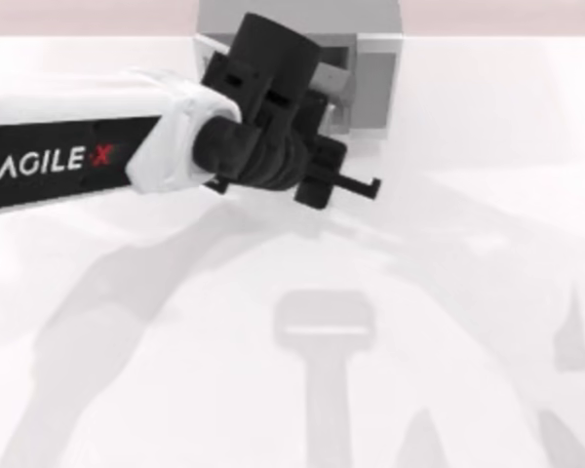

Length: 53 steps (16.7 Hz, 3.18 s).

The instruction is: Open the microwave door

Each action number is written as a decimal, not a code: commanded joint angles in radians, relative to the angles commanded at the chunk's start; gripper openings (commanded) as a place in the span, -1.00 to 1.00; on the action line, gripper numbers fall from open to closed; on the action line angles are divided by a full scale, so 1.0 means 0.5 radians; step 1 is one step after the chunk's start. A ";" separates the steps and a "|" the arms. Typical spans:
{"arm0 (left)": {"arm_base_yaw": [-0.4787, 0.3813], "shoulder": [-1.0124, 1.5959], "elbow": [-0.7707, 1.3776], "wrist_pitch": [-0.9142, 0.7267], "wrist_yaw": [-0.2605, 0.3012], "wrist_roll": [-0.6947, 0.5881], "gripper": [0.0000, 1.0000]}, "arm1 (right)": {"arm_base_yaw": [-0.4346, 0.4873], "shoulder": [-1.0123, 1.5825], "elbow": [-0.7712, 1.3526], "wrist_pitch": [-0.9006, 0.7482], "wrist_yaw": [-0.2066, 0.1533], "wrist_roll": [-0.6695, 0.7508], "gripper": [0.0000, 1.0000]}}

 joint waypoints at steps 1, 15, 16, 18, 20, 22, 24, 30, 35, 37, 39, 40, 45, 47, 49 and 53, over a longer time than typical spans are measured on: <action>0.000 0.000 0.000 0.000 0.000 0.000 -1.00 | 0.000 0.000 0.000 0.000 0.000 0.000 1.00; 0.000 0.000 0.000 0.000 0.000 0.000 -1.00 | 0.000 0.000 0.000 0.000 0.000 0.000 1.00; 0.000 0.000 0.000 0.000 0.000 0.000 -1.00 | 0.000 0.000 0.000 0.000 0.000 0.000 1.00; -0.018 0.003 0.005 -0.002 0.018 -0.013 -1.00 | 0.000 0.000 0.000 0.000 0.000 0.000 1.00; -0.006 -0.008 -0.015 0.001 0.031 0.012 -1.00 | 0.000 0.000 0.000 0.000 0.000 0.000 1.00; 0.012 -0.030 -0.034 0.013 0.052 0.046 -1.00 | 0.000 0.000 0.000 0.000 0.000 0.000 1.00; 0.029 -0.044 -0.059 0.018 0.072 0.083 -1.00 | 0.000 0.000 0.000 0.000 0.000 0.000 1.00; 0.029 -0.044 -0.060 0.018 0.072 0.084 -1.00 | 0.000 0.000 0.000 0.000 0.000 0.000 1.00; 0.029 -0.044 -0.060 0.018 0.072 0.084 -1.00 | 0.000 0.000 0.000 0.000 0.000 0.000 1.00; 0.029 -0.044 -0.060 0.018 0.072 0.084 -1.00 | 0.000 0.000 0.000 0.000 0.000 0.000 1.00; 0.029 -0.044 -0.060 0.018 0.072 0.084 -1.00 | 0.000 0.000 0.000 0.000 0.000 0.000 1.00; 0.029 -0.044 -0.060 0.018 0.072 0.084 -1.00 | 0.000 0.000 0.000 0.000 0.000 0.000 1.00; 0.029 -0.044 -0.060 0.018 0.072 0.084 -1.00 | 0.000 0.000 0.000 0.000 0.000 0.000 1.00; 0.029 -0.044 -0.060 0.018 0.072 0.084 -1.00 | 0.000 0.000 0.000 0.000 0.000 0.000 1.00; 0.012 -0.041 -0.056 0.016 0.090 0.071 -1.00 | 0.000 0.000 0.000 0.000 0.000 0.000 1.00; 0.043 -0.073 -0.092 0.028 0.126 0.132 -1.00 | 0.000 0.000 0.000 0.000 0.000 0.000 1.00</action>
